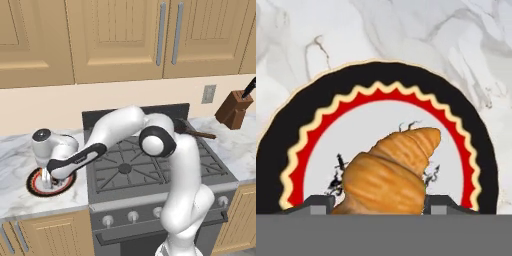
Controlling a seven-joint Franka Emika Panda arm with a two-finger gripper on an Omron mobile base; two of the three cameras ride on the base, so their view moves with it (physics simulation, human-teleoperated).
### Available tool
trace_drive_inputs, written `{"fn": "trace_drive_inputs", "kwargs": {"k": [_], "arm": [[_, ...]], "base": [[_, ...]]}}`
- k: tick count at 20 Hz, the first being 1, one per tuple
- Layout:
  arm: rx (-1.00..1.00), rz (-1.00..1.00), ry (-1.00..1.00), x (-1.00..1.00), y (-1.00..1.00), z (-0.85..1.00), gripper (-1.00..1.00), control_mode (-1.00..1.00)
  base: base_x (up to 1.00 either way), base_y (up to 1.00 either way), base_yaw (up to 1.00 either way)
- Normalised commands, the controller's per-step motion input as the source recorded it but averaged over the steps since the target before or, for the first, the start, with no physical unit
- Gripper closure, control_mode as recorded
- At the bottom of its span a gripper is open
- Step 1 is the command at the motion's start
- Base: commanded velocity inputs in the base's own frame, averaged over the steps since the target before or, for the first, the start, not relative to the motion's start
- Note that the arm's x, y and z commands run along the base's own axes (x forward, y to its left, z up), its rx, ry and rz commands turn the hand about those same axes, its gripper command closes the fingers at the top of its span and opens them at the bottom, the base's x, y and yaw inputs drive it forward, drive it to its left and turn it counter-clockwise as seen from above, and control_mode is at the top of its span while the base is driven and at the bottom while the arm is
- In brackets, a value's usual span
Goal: Pick the croissant and place it on the pan. Then turn on the stove to warm the croissant.
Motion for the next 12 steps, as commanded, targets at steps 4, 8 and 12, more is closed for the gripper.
{"fn": "trace_drive_inputs", "kwargs": {"k": [4, 8, 12], "arm": [[0.00, 0.00, -0.06, -0.23, -0.21, 0.58, 1.00, -1.00], [0.00, 0.00, -0.04, -0.36, -0.29, 0.51, 1.00, -1.00], [0.06, -0.04, 0.00, -0.22, -0.46, 0.65, 1.00, -1.00]], "base": [[0.00, 0.00, 0.00], [0.00, 0.00, 0.00], [0.00, 0.00, 0.00]]}}
